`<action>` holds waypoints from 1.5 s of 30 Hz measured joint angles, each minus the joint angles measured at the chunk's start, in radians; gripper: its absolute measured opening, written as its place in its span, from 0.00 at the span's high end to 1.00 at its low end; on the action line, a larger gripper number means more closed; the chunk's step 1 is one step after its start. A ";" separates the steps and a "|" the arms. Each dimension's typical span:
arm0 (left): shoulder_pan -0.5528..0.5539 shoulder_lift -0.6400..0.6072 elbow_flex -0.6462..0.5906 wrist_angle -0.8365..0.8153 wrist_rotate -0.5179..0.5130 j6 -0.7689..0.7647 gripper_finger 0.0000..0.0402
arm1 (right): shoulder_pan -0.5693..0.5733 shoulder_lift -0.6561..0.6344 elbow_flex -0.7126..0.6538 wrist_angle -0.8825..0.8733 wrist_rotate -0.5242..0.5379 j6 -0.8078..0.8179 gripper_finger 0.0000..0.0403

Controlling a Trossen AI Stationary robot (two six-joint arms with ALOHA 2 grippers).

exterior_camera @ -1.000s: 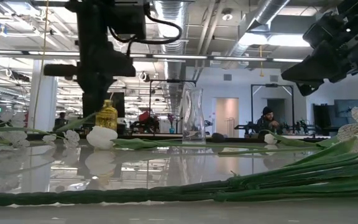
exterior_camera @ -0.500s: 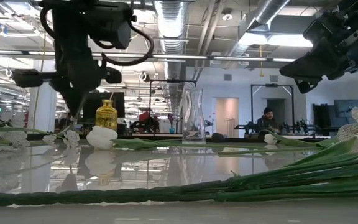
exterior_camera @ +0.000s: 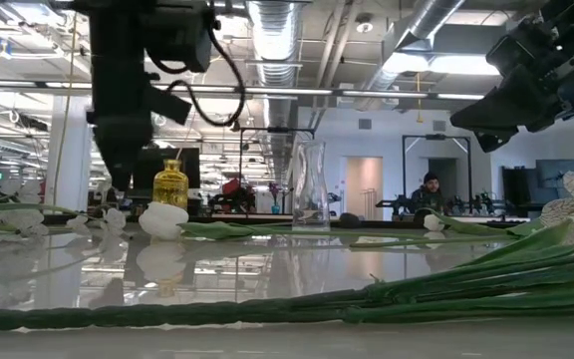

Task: Sort flowers into vase by color
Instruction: Put the bottom black flower into the yellow flower vase

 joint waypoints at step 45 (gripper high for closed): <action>0.181 0.001 -0.240 0.298 0.196 -1.004 0.76 | 0.020 0.000 -0.001 -0.155 -0.071 -0.058 0.89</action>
